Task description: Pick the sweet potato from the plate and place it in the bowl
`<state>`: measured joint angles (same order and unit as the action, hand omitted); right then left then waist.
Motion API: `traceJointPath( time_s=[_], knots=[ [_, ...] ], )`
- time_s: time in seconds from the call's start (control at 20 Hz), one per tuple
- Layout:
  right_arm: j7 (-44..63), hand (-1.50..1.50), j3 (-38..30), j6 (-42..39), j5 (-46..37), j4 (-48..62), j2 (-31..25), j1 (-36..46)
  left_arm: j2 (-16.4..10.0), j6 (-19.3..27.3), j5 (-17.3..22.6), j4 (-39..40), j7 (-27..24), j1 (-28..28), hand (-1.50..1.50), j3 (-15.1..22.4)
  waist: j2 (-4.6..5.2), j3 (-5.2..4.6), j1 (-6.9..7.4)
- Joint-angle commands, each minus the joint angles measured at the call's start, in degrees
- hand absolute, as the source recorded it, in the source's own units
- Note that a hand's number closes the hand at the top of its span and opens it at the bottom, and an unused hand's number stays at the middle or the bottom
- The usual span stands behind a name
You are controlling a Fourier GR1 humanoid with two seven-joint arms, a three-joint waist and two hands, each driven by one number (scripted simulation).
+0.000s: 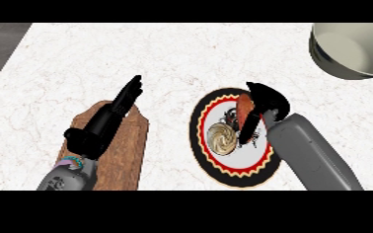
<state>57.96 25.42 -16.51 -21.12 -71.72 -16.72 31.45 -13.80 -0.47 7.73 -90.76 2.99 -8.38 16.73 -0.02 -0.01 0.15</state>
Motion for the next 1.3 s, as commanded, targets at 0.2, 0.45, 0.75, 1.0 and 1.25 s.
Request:
traceJointPath(
  time_s=[0.2,0.45,0.75,1.0,1.25],
  knots=[
    [-8.14,1.5,-5.16,1.01,-5.74,7.71,2.86,-0.51,1.8,-1.56,-2.19,-3.78,3.44,1.8,0.0,-1.05,0.07,0.02,0.31],
    [-12.79,1.5,-5.6,2.28,-11.09,7.9,2.08,1.1,-0.42,-6.36,0.81,-2.68,3.57,-0.25,0.0,-6.07,0.04,0.02,0.26],
    [-14.52,1.5,-6.75,4.11,-16.17,3.33,3.51,-3.98,4.65,-4.01,-4.09,-1.45,2.37,0.78,0.0,-4.51,-0.04,0.01,-0.1],
    [-17.58,1.5,-16.54,7.22,-16.61,26.68,-0.02,15.65,5.38,-4.76,-5.54,-0.41,0.08,0.76,0.0,-1.86,0.88,0.08,2.57],
    [-13.97,1.5,-16.98,11.96,-22.25,39.16,-1.99,25.4,4.45,-7.22,-3.27,1.19,0.04,-1.69,0.0,-3.78,1.68,0.05,4.53]
  ],
)
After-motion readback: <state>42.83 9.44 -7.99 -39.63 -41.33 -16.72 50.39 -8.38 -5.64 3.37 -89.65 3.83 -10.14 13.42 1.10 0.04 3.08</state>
